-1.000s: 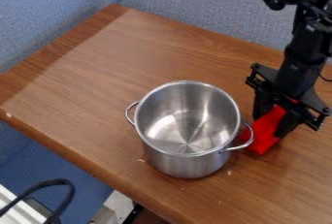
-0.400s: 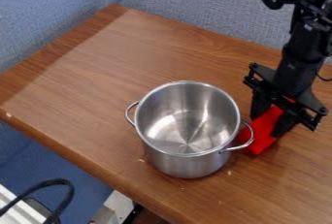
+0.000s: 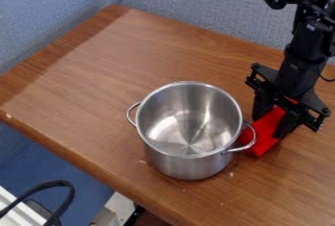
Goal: Put the red object in the metal pot
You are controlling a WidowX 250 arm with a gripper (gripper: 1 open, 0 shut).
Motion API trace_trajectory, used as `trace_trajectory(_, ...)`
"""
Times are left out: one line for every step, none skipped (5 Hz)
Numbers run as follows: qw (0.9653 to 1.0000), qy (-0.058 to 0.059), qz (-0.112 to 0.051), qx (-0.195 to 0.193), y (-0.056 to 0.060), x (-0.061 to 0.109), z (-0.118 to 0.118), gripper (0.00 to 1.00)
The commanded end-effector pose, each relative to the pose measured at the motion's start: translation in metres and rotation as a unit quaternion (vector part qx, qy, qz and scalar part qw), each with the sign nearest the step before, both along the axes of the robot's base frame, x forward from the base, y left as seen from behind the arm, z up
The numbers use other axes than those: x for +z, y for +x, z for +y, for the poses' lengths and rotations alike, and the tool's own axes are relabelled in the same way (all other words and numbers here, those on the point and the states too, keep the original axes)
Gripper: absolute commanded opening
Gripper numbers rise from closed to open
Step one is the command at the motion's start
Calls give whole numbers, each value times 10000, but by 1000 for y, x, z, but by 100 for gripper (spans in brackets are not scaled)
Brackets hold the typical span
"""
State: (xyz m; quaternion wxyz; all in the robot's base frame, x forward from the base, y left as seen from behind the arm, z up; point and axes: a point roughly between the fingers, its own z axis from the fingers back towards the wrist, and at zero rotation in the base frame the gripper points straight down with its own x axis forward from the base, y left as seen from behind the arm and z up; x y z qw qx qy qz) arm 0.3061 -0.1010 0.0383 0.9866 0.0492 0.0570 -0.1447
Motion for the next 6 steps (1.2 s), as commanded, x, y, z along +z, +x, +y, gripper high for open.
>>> trace_trajectory(10000, 37, 35, 37, 1, -1, 8, 0)
trace_trajectory(10000, 44, 33, 16, 1, 0, 8, 0)
trace_trajectory(10000, 50, 31, -6, 1, 0, 9, 0)
trace_trajectory(10000, 57, 30, -30, 1, 0, 9, 0)
trace_trajectory(10000, 65, 31, -49, 2, 0, 9, 0)
trace_trajectory(9999, 73, 30, -66, 2, 1, 10, 0)
